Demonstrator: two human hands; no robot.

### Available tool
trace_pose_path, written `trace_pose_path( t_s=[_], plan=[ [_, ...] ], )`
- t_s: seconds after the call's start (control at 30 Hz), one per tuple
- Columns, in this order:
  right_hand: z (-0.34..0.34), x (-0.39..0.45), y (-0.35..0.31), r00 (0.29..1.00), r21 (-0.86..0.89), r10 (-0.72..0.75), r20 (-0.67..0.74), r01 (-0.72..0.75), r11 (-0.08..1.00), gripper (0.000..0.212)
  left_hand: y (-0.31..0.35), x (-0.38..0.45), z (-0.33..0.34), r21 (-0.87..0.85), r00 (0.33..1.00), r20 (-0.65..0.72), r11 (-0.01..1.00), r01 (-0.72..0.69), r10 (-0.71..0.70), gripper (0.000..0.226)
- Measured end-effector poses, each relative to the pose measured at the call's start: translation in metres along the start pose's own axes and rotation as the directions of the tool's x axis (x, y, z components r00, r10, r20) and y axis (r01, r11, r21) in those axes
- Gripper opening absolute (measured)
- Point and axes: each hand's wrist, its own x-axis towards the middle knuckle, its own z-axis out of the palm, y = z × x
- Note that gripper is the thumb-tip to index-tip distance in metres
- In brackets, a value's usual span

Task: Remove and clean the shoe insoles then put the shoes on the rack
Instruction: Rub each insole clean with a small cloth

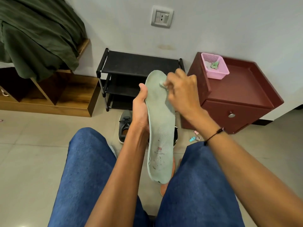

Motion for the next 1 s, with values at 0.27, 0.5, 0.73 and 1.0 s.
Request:
trace_pose_path(
  t_s=[0.27, 0.5, 0.73, 1.0],
  plan=[
    [-0.018, -0.045, -0.034, 0.978, 0.144, -0.161, 0.13, 0.142, 0.979, 0.012, 0.003, 0.009, -0.006, -0.192, 1.0, 0.001, 0.981, 0.018, -0.018, 0.067],
    [-0.01, -0.007, -0.011, 0.987, -0.091, -0.151, 0.047, 0.155, 0.984, 0.012, 0.007, 0.006, 0.003, -0.193, 0.998, 0.06, 0.981, 0.026, -0.015, 0.071],
    [-0.018, 0.009, -0.008, 0.999, 0.122, -0.025, -0.03, 0.029, 0.992, 0.013, 0.004, 0.004, 0.003, -0.108, 0.998, 0.049, 0.993, 0.037, -0.032, 0.057],
    [-0.009, -0.032, -0.023, 0.979, 0.032, -0.142, 0.147, 0.138, 0.99, 0.015, 0.001, -0.001, 0.009, -0.112, 0.991, 0.052, 0.985, 0.128, -0.123, 0.074]
  ],
)
